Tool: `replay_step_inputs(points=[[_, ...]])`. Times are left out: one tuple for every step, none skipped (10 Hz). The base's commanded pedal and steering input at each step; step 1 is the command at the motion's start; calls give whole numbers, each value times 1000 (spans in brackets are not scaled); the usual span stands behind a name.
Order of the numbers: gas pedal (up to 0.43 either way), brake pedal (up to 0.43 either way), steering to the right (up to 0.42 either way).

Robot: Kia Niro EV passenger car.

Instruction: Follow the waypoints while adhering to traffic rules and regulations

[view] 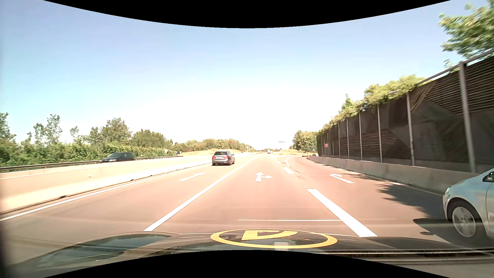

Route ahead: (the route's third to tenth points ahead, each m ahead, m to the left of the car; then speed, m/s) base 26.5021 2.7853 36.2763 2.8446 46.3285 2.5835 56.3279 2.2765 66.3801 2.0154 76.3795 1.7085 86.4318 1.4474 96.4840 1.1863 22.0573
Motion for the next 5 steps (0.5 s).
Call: replay_step_inputs(points=[[248,0,0],[248,0,1],[248,0,1],[248,0,2],[248,0,3]])
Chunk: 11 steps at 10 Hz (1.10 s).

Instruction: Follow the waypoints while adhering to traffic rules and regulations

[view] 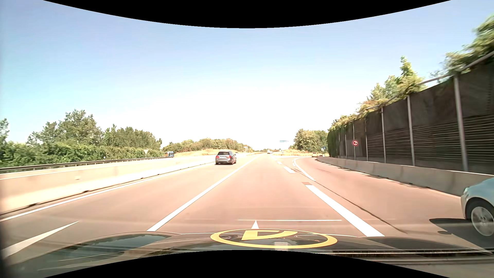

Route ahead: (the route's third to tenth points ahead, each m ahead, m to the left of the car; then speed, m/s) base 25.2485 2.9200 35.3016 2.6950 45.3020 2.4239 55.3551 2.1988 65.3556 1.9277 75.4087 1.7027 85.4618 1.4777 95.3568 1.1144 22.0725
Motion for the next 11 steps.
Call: replay_step_inputs(points=[[248,0,3],[248,0,2],[248,0,2],[248,0,2],[248,0,3],[248,0,3],[248,0,2],[248,0,2],[248,0,0],[248,0,0],[248,0,0]])
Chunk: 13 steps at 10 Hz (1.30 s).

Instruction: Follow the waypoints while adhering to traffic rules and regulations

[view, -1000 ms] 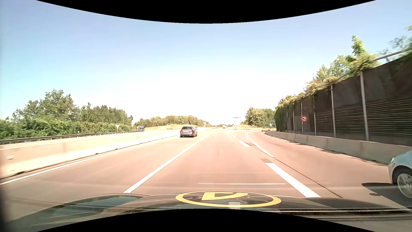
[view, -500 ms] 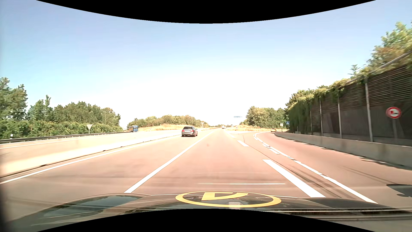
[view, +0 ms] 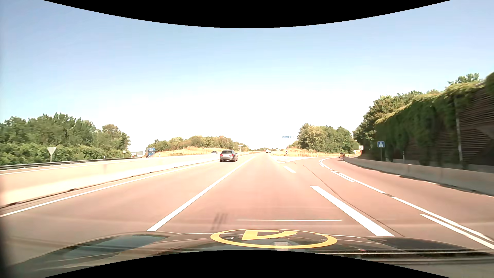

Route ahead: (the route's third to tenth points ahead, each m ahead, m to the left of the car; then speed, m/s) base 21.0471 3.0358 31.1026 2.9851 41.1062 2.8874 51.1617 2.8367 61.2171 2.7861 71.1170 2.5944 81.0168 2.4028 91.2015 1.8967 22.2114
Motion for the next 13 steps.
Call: replay_step_inputs(points=[[248,0,-1],[248,0,-1],[248,0,-1],[248,0,-1],[248,0,0],[248,0,-1],[248,0,-1],[248,0,0],[248,0,-1],[248,0,-1],[248,0,-1],[248,0,-1],[248,0,-1]])
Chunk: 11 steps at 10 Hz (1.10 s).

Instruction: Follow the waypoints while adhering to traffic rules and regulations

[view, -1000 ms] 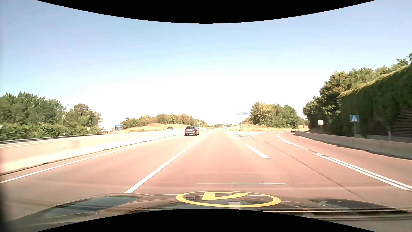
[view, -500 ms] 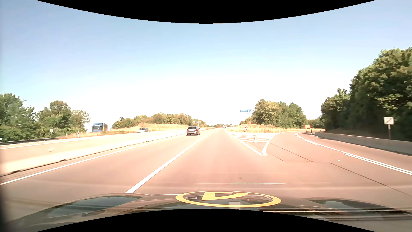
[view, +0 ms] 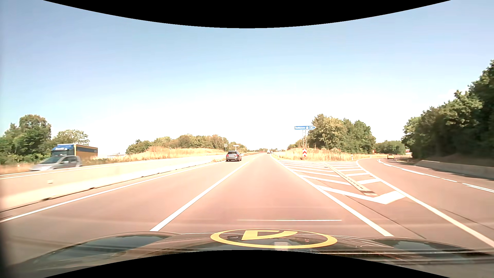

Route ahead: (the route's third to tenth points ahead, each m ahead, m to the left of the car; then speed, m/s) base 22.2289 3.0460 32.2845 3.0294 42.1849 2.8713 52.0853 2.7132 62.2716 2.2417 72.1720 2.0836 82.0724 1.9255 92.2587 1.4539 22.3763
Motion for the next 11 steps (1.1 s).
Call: replay_step_inputs(points=[[248,0,0],[248,0,-1],[248,0,0],[248,0,-1],[248,0,-1],[248,0,-1],[260,0,0],[268,0,0],[268,0,1],[268,0,1],[280,0,1]])
